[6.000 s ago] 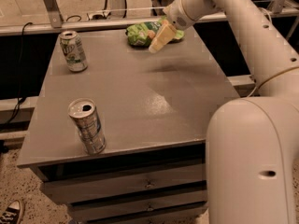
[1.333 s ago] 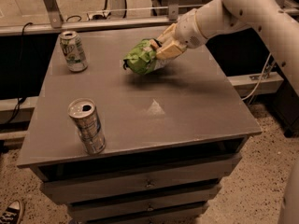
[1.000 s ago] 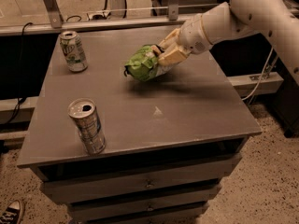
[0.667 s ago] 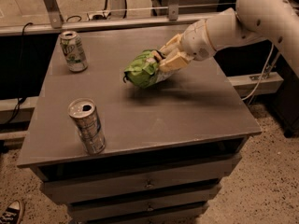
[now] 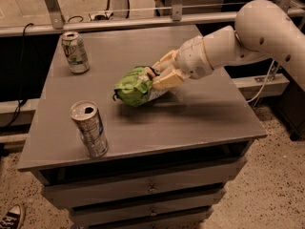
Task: Move green rice chip bag near redbull can
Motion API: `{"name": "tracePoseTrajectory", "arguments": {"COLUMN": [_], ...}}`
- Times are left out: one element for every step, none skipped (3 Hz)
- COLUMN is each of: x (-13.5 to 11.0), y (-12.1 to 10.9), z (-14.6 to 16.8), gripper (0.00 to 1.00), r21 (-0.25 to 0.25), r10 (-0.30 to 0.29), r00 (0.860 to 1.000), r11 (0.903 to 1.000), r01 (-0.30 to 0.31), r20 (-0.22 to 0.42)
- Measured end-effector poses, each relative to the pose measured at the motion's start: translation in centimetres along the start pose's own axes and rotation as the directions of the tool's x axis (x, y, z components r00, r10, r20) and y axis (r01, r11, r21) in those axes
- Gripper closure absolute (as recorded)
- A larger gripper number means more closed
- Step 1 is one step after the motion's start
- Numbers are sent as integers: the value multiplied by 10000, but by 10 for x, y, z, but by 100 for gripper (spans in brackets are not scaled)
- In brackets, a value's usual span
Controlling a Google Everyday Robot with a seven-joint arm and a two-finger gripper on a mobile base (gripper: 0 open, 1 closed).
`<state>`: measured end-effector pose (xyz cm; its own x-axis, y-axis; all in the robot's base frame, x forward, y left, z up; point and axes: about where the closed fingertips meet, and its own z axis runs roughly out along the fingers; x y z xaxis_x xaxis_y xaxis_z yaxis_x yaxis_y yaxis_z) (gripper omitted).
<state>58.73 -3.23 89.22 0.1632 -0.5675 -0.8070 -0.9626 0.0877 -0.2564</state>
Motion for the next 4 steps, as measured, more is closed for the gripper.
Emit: {"name": "tracePoseTrajectory", "arguments": {"x": [-3, -7, -9, -9], "y": [20, 37, 49, 56], "z": [12, 23, 30, 34], "gripper": [100, 83, 59, 36], "r21": [-141, -352, -557, -701], "r10": [95, 286, 413, 495], "r00": [10000, 9996, 9990, 9986], "r11": [9999, 9990, 9976, 9962], "r01": [-95, -288, -421, -508], "r20": [-16, -57, -155, -202]}}
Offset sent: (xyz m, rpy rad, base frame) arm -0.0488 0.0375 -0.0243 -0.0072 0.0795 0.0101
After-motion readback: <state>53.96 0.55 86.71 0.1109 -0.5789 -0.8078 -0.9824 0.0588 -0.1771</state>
